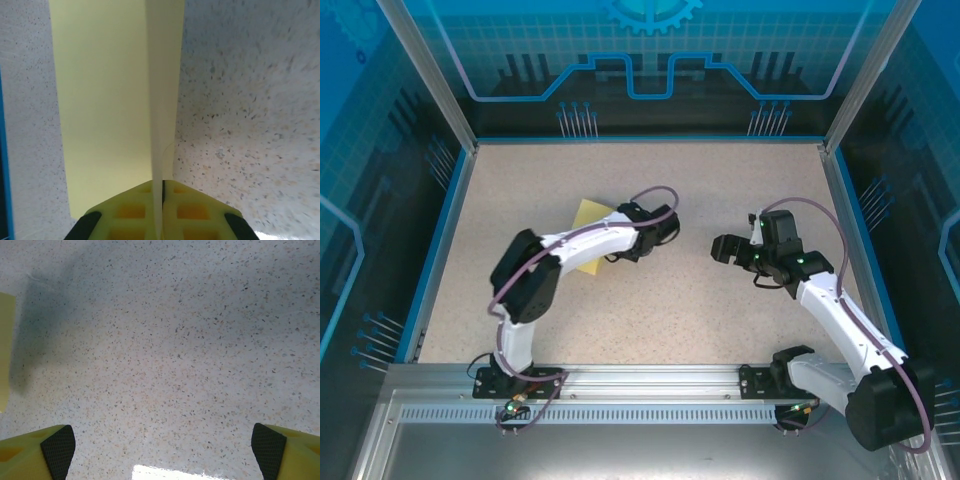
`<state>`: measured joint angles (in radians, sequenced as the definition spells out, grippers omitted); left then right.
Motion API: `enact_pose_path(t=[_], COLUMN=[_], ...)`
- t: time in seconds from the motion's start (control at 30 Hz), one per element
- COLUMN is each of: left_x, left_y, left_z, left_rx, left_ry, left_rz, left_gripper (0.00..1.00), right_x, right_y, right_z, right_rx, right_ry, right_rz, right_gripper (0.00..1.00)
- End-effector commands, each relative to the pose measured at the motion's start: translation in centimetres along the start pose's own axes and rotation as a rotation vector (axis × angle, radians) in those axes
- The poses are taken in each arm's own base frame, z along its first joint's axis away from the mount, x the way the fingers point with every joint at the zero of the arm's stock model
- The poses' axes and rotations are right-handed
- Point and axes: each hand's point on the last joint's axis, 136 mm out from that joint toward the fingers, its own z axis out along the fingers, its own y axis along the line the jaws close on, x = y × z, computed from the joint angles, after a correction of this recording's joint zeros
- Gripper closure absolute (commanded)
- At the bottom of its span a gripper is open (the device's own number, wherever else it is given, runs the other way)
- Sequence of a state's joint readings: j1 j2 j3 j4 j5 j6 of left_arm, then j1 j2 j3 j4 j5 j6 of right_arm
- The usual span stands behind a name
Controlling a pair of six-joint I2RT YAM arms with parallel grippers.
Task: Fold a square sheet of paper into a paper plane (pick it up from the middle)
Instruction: Turn over the paper at the center of the table.
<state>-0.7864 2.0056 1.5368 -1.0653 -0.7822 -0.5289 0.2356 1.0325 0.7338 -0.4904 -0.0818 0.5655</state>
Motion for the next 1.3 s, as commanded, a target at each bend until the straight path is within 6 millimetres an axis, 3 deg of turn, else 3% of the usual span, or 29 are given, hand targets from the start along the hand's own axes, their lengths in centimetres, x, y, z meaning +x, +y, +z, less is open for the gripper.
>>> enact_pose_path(t=[0.0,0.23,0.43,0.63,0.87,0.97,1.07,1.13,1.27], left_x=[-0.2,0.8,1.5,1.3,0.8,-0.2,-1.6,-2.6,-3.8], left_y=[-0.7,-6.7,-10.3,-12.8,-14.7,-14.7,-14.4,-13.6,-11.1], left_z=[0.2,0.9,0.5,-1.6,-3.7,-6.0,-10.4,-13.5,-17.0], left_rx=[-0.076,0.128,0.302,0.501,0.730,0.837,0.999,1.103,1.202], left_ry=[-0.020,0.028,0.077,0.090,0.141,0.127,0.084,0.041,-0.027], left_rz=[0.036,0.021,-0.009,-0.044,-0.097,-0.114,-0.119,-0.131,-0.182], left_gripper=[0.96,0.93,0.81,0.65,0.57,0.51,0.41,0.35,0.26], right_x=[0.4,0.5,0.5,0.6,0.8,0.8,0.8,0.7,0.8], right_y=[-1.4,-1.7,-1.8,-1.8,-1.7,-1.6,-1.5,-1.5,-1.1], right_z=[0.0,0.1,0.3,0.4,0.5,0.5,0.5,0.5,0.7], right_rx=[0.051,0.067,0.074,0.071,0.064,0.061,0.057,0.052,0.029], right_ry=[0.018,0.027,0.037,0.039,0.048,0.047,0.048,0.046,0.052], right_rz=[0.030,0.037,0.042,0.051,0.059,0.059,0.061,0.063,0.065], right_gripper=[0.05,0.05,0.05,0.05,0.05,0.05,0.05,0.05,0.05])
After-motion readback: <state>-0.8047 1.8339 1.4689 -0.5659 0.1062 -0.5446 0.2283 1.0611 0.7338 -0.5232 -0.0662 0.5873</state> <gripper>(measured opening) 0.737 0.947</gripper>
